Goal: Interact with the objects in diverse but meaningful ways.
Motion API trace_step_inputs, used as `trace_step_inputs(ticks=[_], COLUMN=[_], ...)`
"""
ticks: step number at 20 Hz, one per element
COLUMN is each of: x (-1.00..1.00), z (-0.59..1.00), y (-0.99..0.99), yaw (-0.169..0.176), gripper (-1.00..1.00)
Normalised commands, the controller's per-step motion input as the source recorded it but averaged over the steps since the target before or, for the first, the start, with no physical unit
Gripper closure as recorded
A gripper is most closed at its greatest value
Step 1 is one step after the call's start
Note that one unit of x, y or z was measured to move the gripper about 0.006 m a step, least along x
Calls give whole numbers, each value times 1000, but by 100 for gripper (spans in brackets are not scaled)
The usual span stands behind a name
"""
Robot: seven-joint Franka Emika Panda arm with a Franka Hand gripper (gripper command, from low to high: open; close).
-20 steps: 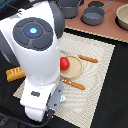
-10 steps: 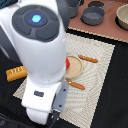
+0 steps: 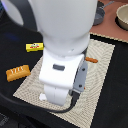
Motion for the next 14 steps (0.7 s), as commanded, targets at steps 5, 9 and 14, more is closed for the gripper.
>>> trace_step_inputs(ticks=[5, 9, 14], x=[-307, -656, -658], z=[-186, -101, -57], y=[560, 664, 713], yaw=[-174, -20, -12], gripper=[-100, -100, -100])
